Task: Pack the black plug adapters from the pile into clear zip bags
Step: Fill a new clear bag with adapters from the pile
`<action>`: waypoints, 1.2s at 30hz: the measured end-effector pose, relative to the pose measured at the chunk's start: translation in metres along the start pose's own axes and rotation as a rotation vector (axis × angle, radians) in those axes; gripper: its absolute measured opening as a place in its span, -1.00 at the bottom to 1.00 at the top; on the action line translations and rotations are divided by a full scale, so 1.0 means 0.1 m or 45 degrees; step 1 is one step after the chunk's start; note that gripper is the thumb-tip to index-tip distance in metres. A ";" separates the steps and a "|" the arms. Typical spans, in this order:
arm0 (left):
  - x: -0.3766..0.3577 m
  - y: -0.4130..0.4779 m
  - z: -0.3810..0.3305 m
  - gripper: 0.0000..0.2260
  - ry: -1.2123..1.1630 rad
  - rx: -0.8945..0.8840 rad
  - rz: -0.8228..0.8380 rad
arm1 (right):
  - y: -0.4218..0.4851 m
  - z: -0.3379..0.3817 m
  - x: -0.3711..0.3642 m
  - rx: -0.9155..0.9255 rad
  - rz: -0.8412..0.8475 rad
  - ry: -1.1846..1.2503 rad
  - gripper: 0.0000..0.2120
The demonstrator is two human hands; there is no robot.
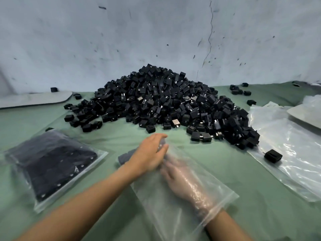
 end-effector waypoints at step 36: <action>-0.39 1.82 0.97 -0.61 0.508 0.120 0.379 | -0.39 -0.47 -1.20 -0.217 0.103 -0.277 -0.56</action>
Point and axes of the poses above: each hand's wrist, its own y-axis towards the middle knuckle, its own x-axis out of the back of the hand, z = x × y, the point moved 8 cm from there along y, towards the middle knuckle, and after that the axes turned 13 degrees about -y, right-handed, at the moved point
